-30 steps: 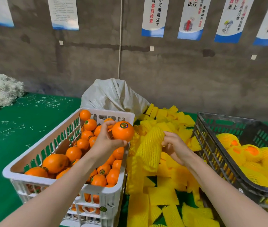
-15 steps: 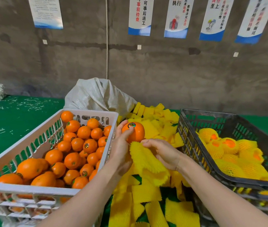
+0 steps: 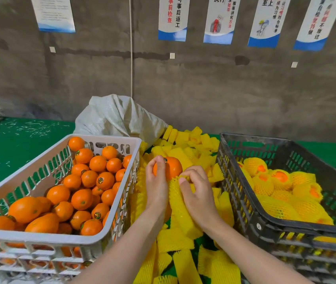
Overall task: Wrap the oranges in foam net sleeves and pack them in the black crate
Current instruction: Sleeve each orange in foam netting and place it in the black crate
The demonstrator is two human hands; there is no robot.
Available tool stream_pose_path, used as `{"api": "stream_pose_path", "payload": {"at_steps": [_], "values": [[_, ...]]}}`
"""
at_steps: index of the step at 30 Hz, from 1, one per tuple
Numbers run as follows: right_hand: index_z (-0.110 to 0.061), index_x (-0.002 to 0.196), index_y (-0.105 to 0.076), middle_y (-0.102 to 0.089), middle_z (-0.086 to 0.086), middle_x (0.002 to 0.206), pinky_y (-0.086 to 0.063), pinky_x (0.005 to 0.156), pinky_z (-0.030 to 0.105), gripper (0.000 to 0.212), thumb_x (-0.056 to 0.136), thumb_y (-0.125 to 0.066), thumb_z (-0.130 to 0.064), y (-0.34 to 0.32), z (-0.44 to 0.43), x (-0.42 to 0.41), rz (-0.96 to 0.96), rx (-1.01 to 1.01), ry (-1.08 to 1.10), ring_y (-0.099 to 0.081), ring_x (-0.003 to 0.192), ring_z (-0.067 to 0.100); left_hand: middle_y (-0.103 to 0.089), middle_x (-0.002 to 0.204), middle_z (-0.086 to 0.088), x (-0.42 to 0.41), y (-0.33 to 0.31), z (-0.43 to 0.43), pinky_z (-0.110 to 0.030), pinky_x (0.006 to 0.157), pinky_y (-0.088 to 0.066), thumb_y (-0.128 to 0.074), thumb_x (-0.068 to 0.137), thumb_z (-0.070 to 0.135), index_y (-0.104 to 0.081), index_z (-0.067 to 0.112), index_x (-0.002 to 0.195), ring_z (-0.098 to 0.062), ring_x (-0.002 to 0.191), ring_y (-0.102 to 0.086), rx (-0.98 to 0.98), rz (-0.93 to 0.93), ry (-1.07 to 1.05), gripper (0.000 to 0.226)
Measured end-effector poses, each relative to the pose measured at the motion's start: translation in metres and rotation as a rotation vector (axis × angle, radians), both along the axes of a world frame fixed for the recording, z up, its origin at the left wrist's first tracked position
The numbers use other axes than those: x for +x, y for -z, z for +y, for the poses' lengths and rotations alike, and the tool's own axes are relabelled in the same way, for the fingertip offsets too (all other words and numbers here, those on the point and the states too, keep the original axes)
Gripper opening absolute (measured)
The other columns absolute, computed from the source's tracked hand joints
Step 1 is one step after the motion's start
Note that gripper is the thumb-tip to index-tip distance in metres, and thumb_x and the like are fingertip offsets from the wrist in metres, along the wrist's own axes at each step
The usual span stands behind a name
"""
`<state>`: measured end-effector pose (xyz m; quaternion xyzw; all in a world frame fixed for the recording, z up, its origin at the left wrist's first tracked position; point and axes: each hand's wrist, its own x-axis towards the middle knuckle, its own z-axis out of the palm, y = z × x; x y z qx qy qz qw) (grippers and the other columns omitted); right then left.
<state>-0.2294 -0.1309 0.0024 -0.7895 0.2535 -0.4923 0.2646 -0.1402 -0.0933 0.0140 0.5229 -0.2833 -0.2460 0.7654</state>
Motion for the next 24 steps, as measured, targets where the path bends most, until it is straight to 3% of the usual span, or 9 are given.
{"api": "stream_pose_path", "payload": {"at_steps": [2,5,8,11,13,16,18,22,24], "values": [[-0.005,0.084,-0.061,-0.056,0.003,0.089,-0.039,0.082,0.017,0.025,0.089,-0.044,-0.023,0.007,0.004,-0.003,-0.035,-0.19,-0.029,-0.049,0.091,0.012,-0.051,0.116,0.011,0.004,0.0,-0.003,-0.006,0.069,-0.031,-0.026,0.092,0.056,-0.048,0.028,0.121,-0.004,0.109,-0.043,0.069,-0.097,-0.018,0.046],[-0.003,0.086,-0.06,-0.055,0.001,0.087,-0.04,0.08,0.017,0.03,0.091,-0.042,-0.027,0.007,0.004,-0.007,-0.074,-0.223,-0.091,-0.048,0.089,0.01,-0.051,0.119,0.005,0.01,0.003,-0.005,-0.009,0.074,-0.028,-0.022,0.099,0.046,-0.05,0.03,0.112,-0.007,0.107,-0.045,0.117,-0.166,-0.012,0.035],[-0.001,0.084,-0.061,-0.054,-0.004,0.086,-0.04,0.074,0.018,0.047,0.096,-0.037,-0.039,0.0,-0.006,-0.007,-0.08,-0.269,-0.046,-0.047,0.084,0.01,-0.066,0.111,-0.003,0.006,0.007,-0.002,-0.029,0.091,-0.044,-0.031,0.09,0.059,-0.065,0.029,0.094,-0.018,0.103,-0.06,0.07,-0.008,0.055,0.045],[0.0,0.084,-0.062,-0.056,-0.008,0.084,-0.041,0.067,0.023,0.058,0.097,-0.03,-0.047,-0.002,-0.017,-0.01,-0.055,-0.316,-0.032,-0.049,0.078,0.009,-0.073,0.094,-0.003,0.008,0.008,0.003,-0.032,0.075,-0.057,-0.041,0.068,0.075,-0.072,0.035,0.087,-0.017,0.09,-0.07,0.025,0.123,0.254,0.054],[-0.014,0.087,-0.059,-0.054,-0.021,0.083,-0.041,0.063,0.019,0.053,0.093,-0.029,-0.057,-0.004,-0.02,-0.015,-0.058,-0.212,-0.056,-0.051,0.075,0.002,-0.071,0.102,-0.008,0.015,0.009,0.008,-0.033,0.071,-0.058,-0.061,0.058,0.076,-0.068,0.034,0.101,-0.019,0.093,-0.07,-0.003,0.161,0.431,0.06],[-0.033,0.086,-0.051,-0.057,-0.021,0.079,-0.042,0.059,0.017,0.041,0.084,-0.034,-0.07,-0.01,-0.023,-0.018,-0.084,-0.005,-0.132,-0.053,0.073,-0.002,-0.058,0.12,-0.015,0.027,0.008,0.011,-0.038,0.077,-0.057,-0.096,0.031,0.039,-0.051,0.021,0.128,-0.026,0.101,-0.066,0.01,0.165,0.706,0.108],[-0.026,0.083,-0.054,-0.057,-0.015,0.077,-0.044,0.061,0.02,0.04,0.083,-0.044,-0.065,-0.016,-0.027,-0.02,-0.139,0.137,-0.218,-0.053,0.071,-0.001,-0.056,0.122,-0.015,0.028,0.005,0.012,-0.035,0.075,-0.057,-0.099,0.025,0.027,-0.05,0.021,0.127,-0.025,0.099,-0.066,0.024,0.149,0.746,0.113],[-0.015,0.077,-0.055,-0.051,-0.001,0.074,-0.041,0.067,0.028,0.018,0.093,-0.048,-0.019,-0.026,-0.033,-0.023,-0.223,0.312,-0.24,-0.049,0.073,0.01,-0.056,0.124,-0.015,0.028,0.007,0.009,-0.033,0.073,-0.056,-0.099,0.028,0.024,-0.054,0.024,0.126,-0.028,0.1,-0.066,-0.002,0.202,0.726,0.108],[-0.015,0.077,-0.055,-0.051,-0.001,0.073,-0.041,0.066,0.029,0.018,0.093,-0.047,-0.02,-0.027,-0.031,-0.025,-0.267,0.376,-0.245,-0.048,0.072,0.013,-0.059,0.123,-0.012,0.027,0.007,0.009,-0.032,0.073,-0.056,-0.098,0.031,0.021,-0.056,0.026,0.126,-0.028,0.1,-0.066,-0.024,0.209,0.73,0.104]]}}
